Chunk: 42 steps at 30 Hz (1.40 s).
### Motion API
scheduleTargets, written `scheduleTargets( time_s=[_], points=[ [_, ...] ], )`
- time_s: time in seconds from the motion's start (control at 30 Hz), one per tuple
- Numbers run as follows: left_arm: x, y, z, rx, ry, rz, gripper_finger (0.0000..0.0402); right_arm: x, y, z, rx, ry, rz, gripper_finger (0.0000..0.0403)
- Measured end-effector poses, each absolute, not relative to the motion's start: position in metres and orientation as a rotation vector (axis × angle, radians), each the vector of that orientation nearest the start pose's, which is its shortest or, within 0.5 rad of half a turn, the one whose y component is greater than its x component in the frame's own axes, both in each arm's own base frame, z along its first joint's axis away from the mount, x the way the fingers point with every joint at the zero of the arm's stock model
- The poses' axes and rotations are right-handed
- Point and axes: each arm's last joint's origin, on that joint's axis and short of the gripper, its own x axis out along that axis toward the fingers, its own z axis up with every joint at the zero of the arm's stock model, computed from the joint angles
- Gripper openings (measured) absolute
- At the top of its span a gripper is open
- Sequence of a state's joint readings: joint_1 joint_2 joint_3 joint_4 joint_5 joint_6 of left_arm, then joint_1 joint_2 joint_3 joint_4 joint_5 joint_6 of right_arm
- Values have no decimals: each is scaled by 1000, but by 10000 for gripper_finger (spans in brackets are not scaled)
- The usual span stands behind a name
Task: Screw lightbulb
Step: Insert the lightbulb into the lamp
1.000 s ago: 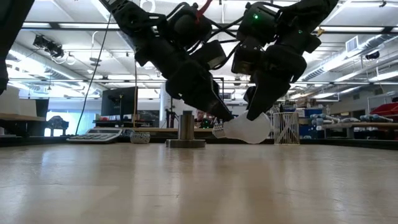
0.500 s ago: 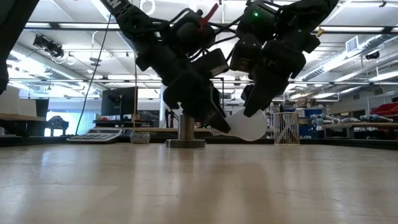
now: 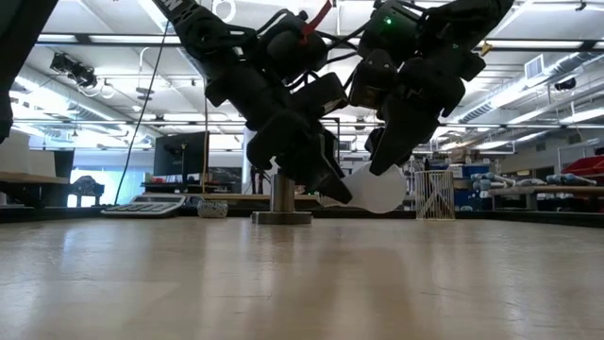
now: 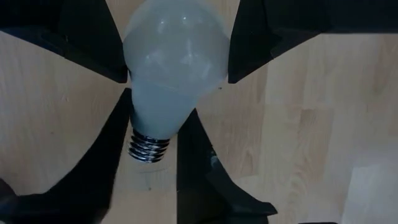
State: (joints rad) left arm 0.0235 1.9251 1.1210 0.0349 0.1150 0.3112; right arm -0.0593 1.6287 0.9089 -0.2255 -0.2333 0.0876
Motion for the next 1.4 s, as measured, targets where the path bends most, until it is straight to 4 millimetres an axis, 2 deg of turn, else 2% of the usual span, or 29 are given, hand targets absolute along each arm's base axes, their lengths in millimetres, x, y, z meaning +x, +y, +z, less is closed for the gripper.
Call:
scheduleTargets(
  time_s=[0.1,0.3,0.53,0.7,0.93,1.07,1.23,1.4],
  points=[
    [394,6,149,242,750,-206,129,315,-12,173,218,943,120,276],
    [394,6,149,248,753,-196,129,318,-12,178,221,938,130,283],
    [394,6,149,250,755,-193,129,326,-12,210,164,876,168,276],
    [392,6,154,255,752,-184,129,318,-13,245,117,820,154,268],
    [386,12,188,264,658,-142,129,282,-15,290,75,770,3,230],
    [380,21,216,265,568,-106,129,261,-12,311,53,704,-44,194],
    [370,37,249,261,449,-67,129,241,-8,331,10,631,-120,126],
    [357,57,278,243,329,-47,129,230,-5,340,-39,586,-226,51]
  ],
)
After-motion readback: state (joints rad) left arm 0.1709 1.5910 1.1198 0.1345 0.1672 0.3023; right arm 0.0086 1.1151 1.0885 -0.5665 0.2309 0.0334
